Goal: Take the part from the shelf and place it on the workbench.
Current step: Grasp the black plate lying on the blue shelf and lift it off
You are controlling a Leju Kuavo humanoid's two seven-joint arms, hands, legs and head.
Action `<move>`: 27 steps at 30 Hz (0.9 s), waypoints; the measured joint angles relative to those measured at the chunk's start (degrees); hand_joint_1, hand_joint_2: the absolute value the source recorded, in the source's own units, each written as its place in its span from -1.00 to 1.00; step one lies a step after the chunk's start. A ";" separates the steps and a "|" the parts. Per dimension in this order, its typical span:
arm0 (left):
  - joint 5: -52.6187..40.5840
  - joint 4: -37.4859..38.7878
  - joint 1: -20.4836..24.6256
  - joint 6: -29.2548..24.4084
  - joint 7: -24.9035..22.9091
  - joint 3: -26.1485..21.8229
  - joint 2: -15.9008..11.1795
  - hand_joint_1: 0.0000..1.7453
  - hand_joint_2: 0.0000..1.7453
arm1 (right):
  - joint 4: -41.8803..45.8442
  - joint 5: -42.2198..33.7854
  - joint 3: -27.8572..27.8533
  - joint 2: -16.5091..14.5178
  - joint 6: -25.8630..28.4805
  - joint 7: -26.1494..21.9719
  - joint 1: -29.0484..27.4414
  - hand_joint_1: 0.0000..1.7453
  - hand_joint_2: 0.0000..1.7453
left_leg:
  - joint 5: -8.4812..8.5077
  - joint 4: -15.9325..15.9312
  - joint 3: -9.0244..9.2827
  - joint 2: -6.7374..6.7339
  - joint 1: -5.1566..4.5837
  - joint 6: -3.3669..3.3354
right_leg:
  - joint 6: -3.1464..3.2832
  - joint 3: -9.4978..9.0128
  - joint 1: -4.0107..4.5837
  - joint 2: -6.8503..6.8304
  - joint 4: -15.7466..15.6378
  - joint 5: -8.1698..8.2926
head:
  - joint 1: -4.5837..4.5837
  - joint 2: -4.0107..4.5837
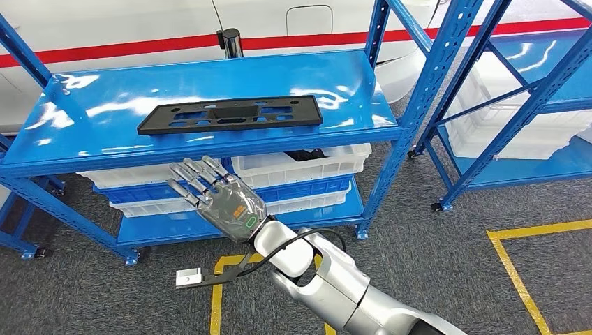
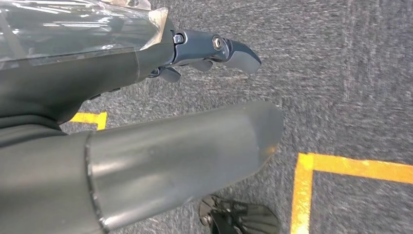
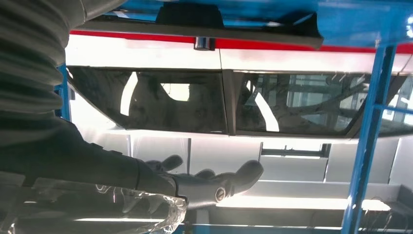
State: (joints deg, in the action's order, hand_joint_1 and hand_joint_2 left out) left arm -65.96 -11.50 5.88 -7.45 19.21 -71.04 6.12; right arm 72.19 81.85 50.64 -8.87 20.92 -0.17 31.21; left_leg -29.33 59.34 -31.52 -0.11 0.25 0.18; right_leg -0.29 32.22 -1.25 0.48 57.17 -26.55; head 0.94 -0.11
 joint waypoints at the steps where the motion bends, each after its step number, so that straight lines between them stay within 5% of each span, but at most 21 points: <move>1: 0.00 0.00 0.00 0.00 0.00 0.00 0.00 -1.00 -1.00 | 0.00 0.00 0.00 0.00 0.00 0.00 0.00 -1.00 1.00 | 0.00 0.00 0.00 0.00 0.00 0.00 | 0.00 0.00 0.00 0.00 0.00 0.00 | 0.00 0.00; 5: 0.00 0.00 0.00 0.01 0.02 0.00 0.01 -1.00 -1.00 | 0.00 0.01 0.02 -0.05 0.01 -0.01 -0.01 -1.00 1.00 | -0.58 1.19 -0.63 0.02 0.06 0.11 | 0.15 -0.07 -0.01 -0.01 0.00 -0.08 | -0.07 0.00; 7: -0.05 0.00 -0.19 0.01 0.12 0.01 -0.05 -1.00 -1.00 | -0.01 0.05 0.05 0.00 0.25 -0.02 -0.62 -1.00 1.00 | -3.10 9.00 -5.53 0.02 0.32 0.64 | 0.58 -0.43 0.02 0.06 0.01 -0.50 | -0.13 0.00; 9: -0.17 0.00 -0.49 -0.08 0.24 0.02 -0.17 -1.00 -1.00 | -0.02 0.11 0.06 0.11 0.62 0.00 -1.60 -1.00 1.00 | -0.60 8.96 -7.49 0.04 0.64 0.88 | 0.45 -1.61 0.20 0.41 0.02 -1.62 | -0.15 0.00; 11: -0.30 0.00 -0.59 -0.28 0.31 0.03 -0.21 -1.00 -1.00 | 0.00 0.15 0.03 0.17 0.87 0.05 -1.97 -1.00 1.00 | 3.87 0.30 -3.94 0.15 0.55 -0.44 | -0.64 -1.98 0.53 0.59 1.99 -3.32 | -0.10 0.00; 13: -0.35 0.00 -0.60 -0.43 0.35 0.04 -0.17 -1.00 -1.00 | 0.01 0.17 -0.02 0.34 1.05 0.09 -2.11 -1.00 1.00 | 3.55 -1.75 -2.16 0.26 0.29 -2.21 | -1.26 2.13 0.69 0.34 9.68 -6.11 | -0.01 0.00; 15: -0.35 0.00 -0.65 -0.45 0.35 0.04 -0.15 -1.00 -1.00 | 0.00 0.18 -0.04 0.63 1.11 0.11 -2.44 -1.00 1.00 | 3.02 -1.88 -1.36 0.29 0.17 -2.87 | -1.40 7.50 0.69 0.20 16.90 -8.08 | 0.04 0.00; 17: -0.35 0.00 -0.72 -0.45 0.35 0.03 -0.08 -1.00 -1.00 | 0.00 0.18 -0.03 0.86 1.14 0.10 -2.63 -1.00 1.00 | 2.40 -1.86 -0.59 0.37 0.08 -2.79 | -2.27 8.31 0.70 0.19 14.69 -5.70 | 0.05 0.00; 19: -0.29 0.00 -0.75 -0.68 0.30 0.02 0.03 -1.00 -1.00 | -0.03 0.18 -0.02 0.99 1.33 0.04 -2.59 -1.00 1.00 | 1.58 -1.79 0.53 0.42 -0.01 -2.49 | -2.99 5.90 0.73 -0.05 6.69 -0.97 | 0.04 0.00; 21: -0.14 0.00 -0.72 -1.85 0.07 0.00 0.32 -1.00 -1.00 | -0.14 0.15 -0.02 1.09 1.68 -0.16 -2.45 -1.00 1.00 | 0.75 -1.89 1.20 0.39 -0.09 -1.87 | -1.84 4.02 1.06 -0.49 1.73 0.84 | 0.06 0.00; 24: 0.05 0.06 -0.71 -3.97 -0.45 -0.03 1.18 -1.00 -1.00 | -0.30 0.10 -0.04 1.08 2.03 -0.46 -2.34 -1.00 1.00 | 0.61 -0.77 1.58 0.18 -0.05 -0.84 | 0.35 2.52 0.96 -0.39 0.47 1.32 | 0.11 0.00; 27: 0.09 0.15 -0.52 -4.38 -0.57 -0.04 1.69 -1.00 -1.00 | -0.40 0.10 -0.04 0.87 2.12 -0.55 -1.91 -1.00 1.00 | -1.96 5.15 -1.01 0.23 0.33 -0.04 | 1.50 0.81 0.40 -0.29 0.06 1.22 | 0.05 0.00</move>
State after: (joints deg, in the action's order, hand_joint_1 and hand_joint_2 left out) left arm -65.88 -11.34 5.36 -11.84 18.64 -71.07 7.81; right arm 71.79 81.95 50.60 -8.01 23.04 -0.72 29.30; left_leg -31.29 64.50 -32.53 0.12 0.58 0.14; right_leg 1.21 33.03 -0.85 0.18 57.24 -25.34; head 0.98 -0.11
